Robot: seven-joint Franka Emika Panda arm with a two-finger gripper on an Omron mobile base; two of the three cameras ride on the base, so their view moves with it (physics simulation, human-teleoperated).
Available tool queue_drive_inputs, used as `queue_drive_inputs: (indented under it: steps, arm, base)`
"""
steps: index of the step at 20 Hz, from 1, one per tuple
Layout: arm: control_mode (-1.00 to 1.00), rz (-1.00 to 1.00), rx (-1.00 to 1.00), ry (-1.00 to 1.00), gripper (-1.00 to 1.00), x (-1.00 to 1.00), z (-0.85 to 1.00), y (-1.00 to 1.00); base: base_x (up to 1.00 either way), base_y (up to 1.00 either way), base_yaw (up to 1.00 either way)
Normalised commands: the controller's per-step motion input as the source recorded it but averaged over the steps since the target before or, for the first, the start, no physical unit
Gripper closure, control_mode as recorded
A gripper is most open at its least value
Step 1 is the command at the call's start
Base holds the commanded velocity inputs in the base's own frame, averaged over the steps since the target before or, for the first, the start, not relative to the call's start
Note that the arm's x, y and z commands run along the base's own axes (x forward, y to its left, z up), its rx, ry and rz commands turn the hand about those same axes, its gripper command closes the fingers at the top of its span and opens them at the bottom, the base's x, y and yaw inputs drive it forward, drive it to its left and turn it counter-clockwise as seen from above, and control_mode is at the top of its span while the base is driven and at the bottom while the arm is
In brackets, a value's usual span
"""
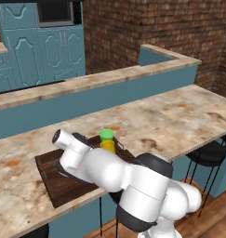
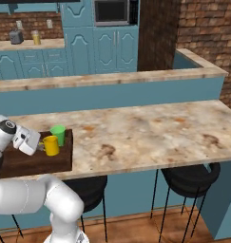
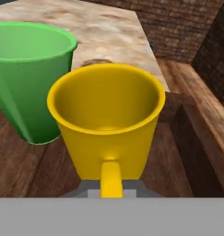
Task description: There is a tray on the dining counter. Grab the cup, mug, and pitcher and place them on the tray. The pitcher may be placed next to the tray if it cannot fit the tray.
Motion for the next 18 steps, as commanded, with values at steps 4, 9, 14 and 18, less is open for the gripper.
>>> queue_drive_inputs:
  steps: [4, 9, 14, 18]
  arm:
    - [-1.0, 0.0, 0.0, 0.0, 1.0, 0.04, -0.28, -0.08]
    - [-1.0, 0.0, 0.0, -0.02, 1.0, -0.05, -0.25, -0.13]
    - [-1.0, 0.0, 0.0, -0.04, -1.0, -0.13, -0.13, -0.05]
    - [-1.0, 0.0, 0.0, -0.05, -1.0, -0.25, 0.0, -0.2]
  base:
    - [0.0, 0.0, 0.0]
    - [0.0, 0.0, 0.0]
    - [0.0, 0.0, 0.0]
    - [0.0, 0.0, 0.0]
